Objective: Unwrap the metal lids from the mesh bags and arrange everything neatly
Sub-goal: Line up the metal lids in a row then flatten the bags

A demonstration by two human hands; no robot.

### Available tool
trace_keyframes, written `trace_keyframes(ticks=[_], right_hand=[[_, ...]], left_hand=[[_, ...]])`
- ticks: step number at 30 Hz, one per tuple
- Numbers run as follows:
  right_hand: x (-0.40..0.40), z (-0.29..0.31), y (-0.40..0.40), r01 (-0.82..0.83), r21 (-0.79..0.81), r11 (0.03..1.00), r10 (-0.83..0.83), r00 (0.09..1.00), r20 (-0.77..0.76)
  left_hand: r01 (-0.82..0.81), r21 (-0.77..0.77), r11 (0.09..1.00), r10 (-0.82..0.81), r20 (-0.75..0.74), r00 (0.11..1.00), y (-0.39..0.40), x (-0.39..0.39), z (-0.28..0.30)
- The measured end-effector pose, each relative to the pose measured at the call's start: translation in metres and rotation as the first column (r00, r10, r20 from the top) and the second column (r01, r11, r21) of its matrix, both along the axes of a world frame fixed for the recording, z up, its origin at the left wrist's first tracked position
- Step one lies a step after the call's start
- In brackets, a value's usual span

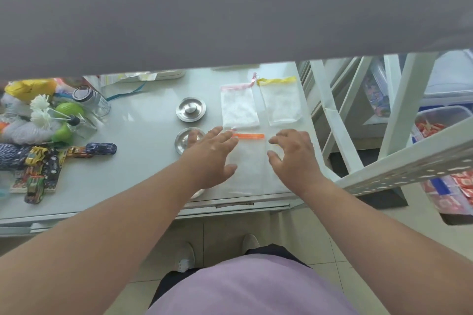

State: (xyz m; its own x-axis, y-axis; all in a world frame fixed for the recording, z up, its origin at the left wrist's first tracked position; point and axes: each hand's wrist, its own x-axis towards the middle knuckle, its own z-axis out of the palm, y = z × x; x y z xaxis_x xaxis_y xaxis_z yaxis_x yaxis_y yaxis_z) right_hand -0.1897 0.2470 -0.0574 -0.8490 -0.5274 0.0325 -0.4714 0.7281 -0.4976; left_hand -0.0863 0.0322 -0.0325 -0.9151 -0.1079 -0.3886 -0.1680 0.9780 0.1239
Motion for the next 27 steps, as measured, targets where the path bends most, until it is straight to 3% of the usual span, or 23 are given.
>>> trace_keyframes(ticks=[5,11,19,27], right_hand=[[0.037,-0.002,-0.021,-0.138,0.193,0.971,0.13,0.99,0.054],[0.045,0.003,-0.033,-0.155,0.432,0.889,0.146,0.988,0.055],[0.032,0.011,-0.039,-0.232,0.481,0.845,0.224,0.972,0.075],[0.03,0.014,-0.032,-0.249,0.441,0.862,0.223,0.969,0.111]], left_hand=[[0.073,0.021,0.997,-0.074,0.08,0.994,-0.005,0.019,-0.001],[0.096,-0.005,0.995,-0.095,0.067,0.993,0.003,0.025,-0.007],[0.024,-0.034,0.999,-0.022,0.069,0.997,0.02,0.032,-0.005],[-0.001,-0.032,0.999,0.002,0.042,0.999,0.022,0.031,-0.011]])
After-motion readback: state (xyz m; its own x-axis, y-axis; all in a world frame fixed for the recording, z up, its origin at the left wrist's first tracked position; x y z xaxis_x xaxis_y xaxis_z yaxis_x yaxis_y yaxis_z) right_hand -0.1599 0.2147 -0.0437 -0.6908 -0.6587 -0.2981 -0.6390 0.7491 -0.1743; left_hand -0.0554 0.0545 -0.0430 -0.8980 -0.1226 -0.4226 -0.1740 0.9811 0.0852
